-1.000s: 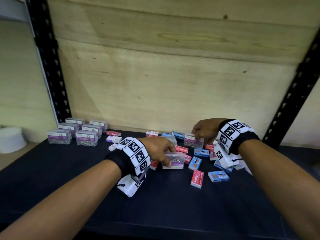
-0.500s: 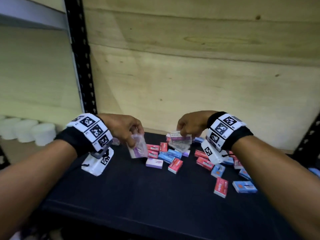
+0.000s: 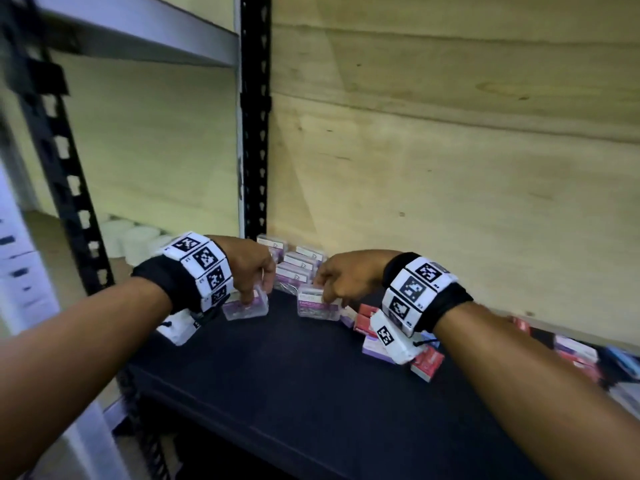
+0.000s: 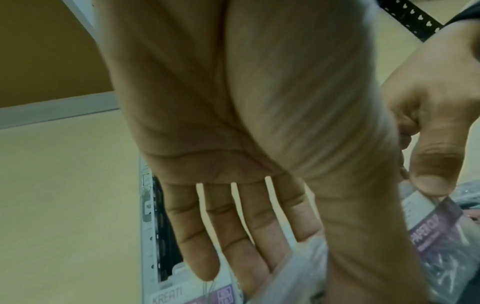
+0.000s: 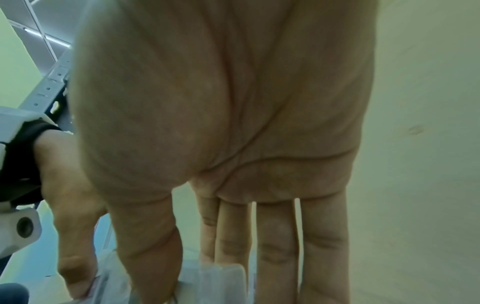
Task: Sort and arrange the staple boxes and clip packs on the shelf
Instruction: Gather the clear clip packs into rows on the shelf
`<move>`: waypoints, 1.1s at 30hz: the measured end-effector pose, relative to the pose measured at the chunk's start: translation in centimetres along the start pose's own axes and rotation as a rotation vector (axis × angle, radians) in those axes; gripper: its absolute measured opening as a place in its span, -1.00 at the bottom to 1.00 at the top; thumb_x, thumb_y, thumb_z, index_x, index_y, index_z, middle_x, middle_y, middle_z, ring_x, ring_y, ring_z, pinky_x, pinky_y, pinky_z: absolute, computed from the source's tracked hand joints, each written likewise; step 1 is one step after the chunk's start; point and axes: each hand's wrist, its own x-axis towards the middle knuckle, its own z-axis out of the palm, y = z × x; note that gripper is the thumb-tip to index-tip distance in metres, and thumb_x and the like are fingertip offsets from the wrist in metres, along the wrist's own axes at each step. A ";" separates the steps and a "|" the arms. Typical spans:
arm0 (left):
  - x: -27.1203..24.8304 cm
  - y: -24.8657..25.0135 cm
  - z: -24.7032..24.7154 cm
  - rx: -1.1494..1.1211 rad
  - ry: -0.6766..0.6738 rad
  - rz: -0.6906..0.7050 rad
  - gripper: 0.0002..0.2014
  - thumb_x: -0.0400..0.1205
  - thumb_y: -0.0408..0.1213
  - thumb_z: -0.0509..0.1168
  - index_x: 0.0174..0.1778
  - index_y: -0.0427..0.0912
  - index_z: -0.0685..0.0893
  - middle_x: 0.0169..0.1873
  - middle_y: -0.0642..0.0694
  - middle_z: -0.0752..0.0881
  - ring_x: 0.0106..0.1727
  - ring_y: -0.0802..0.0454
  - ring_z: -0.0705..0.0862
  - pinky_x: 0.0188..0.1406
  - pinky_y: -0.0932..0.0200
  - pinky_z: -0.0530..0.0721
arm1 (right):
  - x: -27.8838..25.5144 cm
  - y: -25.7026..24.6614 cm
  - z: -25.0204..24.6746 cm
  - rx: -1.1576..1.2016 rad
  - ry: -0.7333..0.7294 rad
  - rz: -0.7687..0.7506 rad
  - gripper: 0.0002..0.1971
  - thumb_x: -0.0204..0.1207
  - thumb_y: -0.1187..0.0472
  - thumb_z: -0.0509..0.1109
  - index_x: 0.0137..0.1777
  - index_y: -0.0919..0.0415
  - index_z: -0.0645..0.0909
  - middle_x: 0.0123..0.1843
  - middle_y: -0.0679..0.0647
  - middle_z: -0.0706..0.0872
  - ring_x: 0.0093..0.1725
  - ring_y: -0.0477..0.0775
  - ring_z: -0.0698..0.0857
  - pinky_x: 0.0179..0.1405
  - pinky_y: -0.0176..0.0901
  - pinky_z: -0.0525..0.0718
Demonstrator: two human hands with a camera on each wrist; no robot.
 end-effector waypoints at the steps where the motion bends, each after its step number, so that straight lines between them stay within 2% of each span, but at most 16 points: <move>1: 0.2 -0.1 0.2 -0.008 -0.001 0.013 -0.61 0.41 -0.33 0.59 0.14 0.01 0.75 -0.08 0.06 0.70 -0.11 0.13 0.62 -0.30 0.32 0.53 | 0.3 -0.1 0.2 -0.006 -0.005 -0.006 -0.73 0.61 0.15 0.41 0.28 0.14 0.65 0.14 0.11 0.82 0.06 0.10 0.81 0.21 0.13 0.75; 4: 0.4 -0.4 0.7 -0.029 0.001 0.052 -0.62 0.45 -0.34 0.57 0.17 0.02 0.75 -0.05 0.06 0.69 -0.08 0.13 0.62 -0.33 0.39 0.52 | 0.9 -0.3 0.5 -0.012 -0.018 -0.006 -0.74 0.62 0.13 0.41 0.27 0.12 0.64 0.15 0.10 0.82 0.11 0.10 0.79 0.29 0.14 0.69; 10: 0.3 -1.1 1.1 -0.099 0.032 0.056 -0.54 0.43 -0.29 0.57 0.24 0.09 0.69 0.03 0.02 0.71 0.02 0.05 0.66 0.05 0.16 0.64 | 1.1 -0.3 0.6 -0.014 -0.023 0.000 -0.74 0.62 0.14 0.41 0.28 0.11 0.65 0.16 0.07 0.81 0.13 0.08 0.78 0.31 0.11 0.68; 16: -0.1 -1.6 1.7 -0.174 0.019 0.054 -0.54 0.47 -0.37 0.54 0.27 0.01 0.67 0.12 0.04 0.72 0.11 0.08 0.68 0.15 0.15 0.66 | 0.5 -0.2 0.9 -0.029 -0.010 -0.006 -0.72 0.64 0.10 0.40 0.31 0.12 0.63 0.15 0.03 0.79 0.11 0.06 0.78 0.23 0.01 0.70; 18: -0.3 -1.6 1.8 -0.185 0.018 0.053 -0.52 0.48 -0.38 0.53 0.30 0.00 0.66 0.14 0.04 0.72 0.13 0.08 0.69 0.12 0.19 0.66 | 0.2 0.0 0.9 -0.037 0.000 -0.017 -0.72 0.65 0.09 0.39 0.31 0.10 0.62 0.13 0.02 0.79 0.08 0.07 0.77 0.20 -0.03 0.69; 20: -0.6 -1.7 1.7 -0.202 0.028 0.053 -0.50 0.48 -0.37 0.55 0.31 0.00 0.63 0.13 0.09 0.70 0.12 0.09 0.68 0.01 0.29 0.64 | -0.4 0.3 0.8 -0.020 0.030 -0.022 -0.70 0.64 0.10 0.40 0.34 0.09 0.61 0.15 -0.01 0.76 0.05 0.05 0.72 0.15 -0.09 0.66; 23: -1.1 -1.9 1.6 -0.208 0.089 0.047 -0.51 0.48 -0.33 0.55 0.30 0.08 0.62 0.09 0.17 0.66 -0.01 0.20 0.63 -0.16 0.41 0.54 | -1.5 0.8 0.5 -0.049 0.101 -0.028 -0.66 0.61 0.09 0.45 0.37 0.05 0.59 0.22 -0.02 0.70 0.09 0.02 0.66 0.18 -0.11 0.60; 25: -1.2 -2.1 1.7 -0.191 0.125 0.038 -0.55 0.48 -0.31 0.55 0.24 0.11 0.65 0.08 0.17 0.67 -0.06 0.23 0.62 -0.12 0.35 0.58 | -1.8 1.2 0.4 -0.063 0.115 -0.037 -0.68 0.58 0.07 0.48 0.32 0.03 0.62 0.21 -0.02 0.70 0.12 0.01 0.68 0.19 -0.10 0.62; 28: -1.2 -2.2 1.9 -0.144 0.144 0.010 -0.63 0.46 -0.35 0.54 0.11 0.10 0.69 -0.01 0.13 0.69 -0.02 0.14 0.66 -0.05 0.20 0.64 | -1.7 1.5 0.6 -0.031 0.126 -0.041 -0.73 0.55 0.10 0.53 0.23 0.01 0.69 0.12 -0.08 0.75 -0.05 -0.15 0.67 -0.04 -0.24 0.57; 30: -1.1 -2.2 2.1 -0.112 0.162 0.003 -0.67 0.46 -0.37 0.53 0.05 0.08 0.70 -0.05 0.12 0.69 -0.04 0.13 0.65 -0.09 0.20 0.60 | -1.3 1.6 0.7 -0.016 0.148 -0.042 -0.77 0.53 0.13 0.55 0.17 0.01 0.72 0.07 -0.10 0.77 -0.12 -0.21 0.66 -0.16 -0.31 0.53; 33: -0.9 -2.6 2.3 -0.079 0.179 0.011 -0.70 0.47 -0.38 0.52 0.01 0.06 0.68 -0.09 0.10 0.69 -0.09 0.14 0.65 -0.13 0.21 0.61 | -0.9 1.4 0.8 -0.012 0.152 -0.051 -0.78 0.53 0.16 0.55 0.15 0.03 0.73 0.04 -0.10 0.78 -0.12 -0.22 0.67 -0.21 -0.36 0.51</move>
